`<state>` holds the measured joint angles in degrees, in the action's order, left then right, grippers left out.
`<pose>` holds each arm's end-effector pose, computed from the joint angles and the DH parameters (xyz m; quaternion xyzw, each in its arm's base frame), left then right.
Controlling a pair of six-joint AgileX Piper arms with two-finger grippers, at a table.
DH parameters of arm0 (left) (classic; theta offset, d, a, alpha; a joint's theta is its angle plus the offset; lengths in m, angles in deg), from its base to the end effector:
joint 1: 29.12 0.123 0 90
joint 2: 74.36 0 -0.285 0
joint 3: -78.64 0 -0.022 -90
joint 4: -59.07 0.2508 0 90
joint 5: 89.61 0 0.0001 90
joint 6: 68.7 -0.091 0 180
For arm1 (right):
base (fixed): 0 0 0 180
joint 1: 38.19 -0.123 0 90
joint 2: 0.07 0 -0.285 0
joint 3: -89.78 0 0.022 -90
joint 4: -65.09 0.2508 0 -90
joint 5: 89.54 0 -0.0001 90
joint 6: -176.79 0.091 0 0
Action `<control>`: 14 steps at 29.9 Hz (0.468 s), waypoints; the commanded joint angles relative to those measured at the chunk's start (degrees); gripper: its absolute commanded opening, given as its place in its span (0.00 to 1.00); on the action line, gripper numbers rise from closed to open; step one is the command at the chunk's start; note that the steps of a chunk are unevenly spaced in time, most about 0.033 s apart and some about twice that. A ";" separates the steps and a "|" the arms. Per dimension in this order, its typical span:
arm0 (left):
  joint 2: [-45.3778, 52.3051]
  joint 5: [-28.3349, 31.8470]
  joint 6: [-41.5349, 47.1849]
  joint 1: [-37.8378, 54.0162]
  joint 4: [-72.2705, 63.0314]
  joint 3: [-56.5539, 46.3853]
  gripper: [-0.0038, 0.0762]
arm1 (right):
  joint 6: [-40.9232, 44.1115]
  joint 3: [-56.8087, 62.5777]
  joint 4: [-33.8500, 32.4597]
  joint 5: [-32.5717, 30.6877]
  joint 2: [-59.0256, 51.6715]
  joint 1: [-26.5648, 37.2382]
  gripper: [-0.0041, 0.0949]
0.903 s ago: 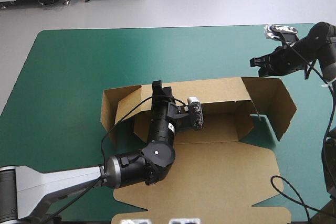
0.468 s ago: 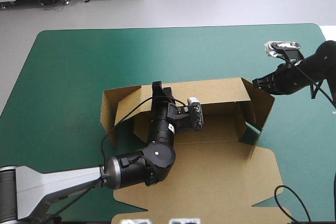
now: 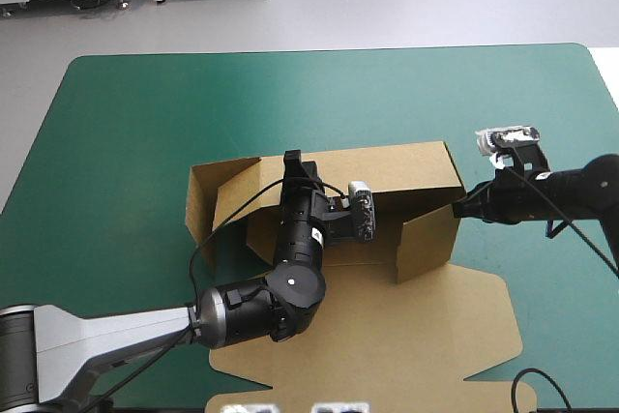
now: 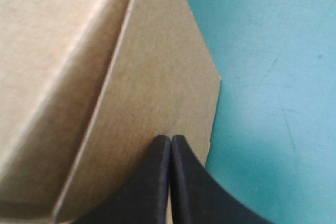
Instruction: Fold the box
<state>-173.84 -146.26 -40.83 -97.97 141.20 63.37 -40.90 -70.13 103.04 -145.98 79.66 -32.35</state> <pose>0.1875 -0.2758 0.2887 0.5620 0.5926 0.3393 0.4667 0.2429 0.0221 0.3148 -0.1384 0.9229 0.2085 0.2927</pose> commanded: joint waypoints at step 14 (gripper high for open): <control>-0.58 2.91 0.80 -0.24 -5.88 0.81 0.04 | -23.54 11.60 9.68 8.04 -9.67 0.02 0.31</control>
<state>-174.97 -147.19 -41.08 -97.97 141.43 63.80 -63.58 -57.31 113.06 -135.28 71.28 -32.35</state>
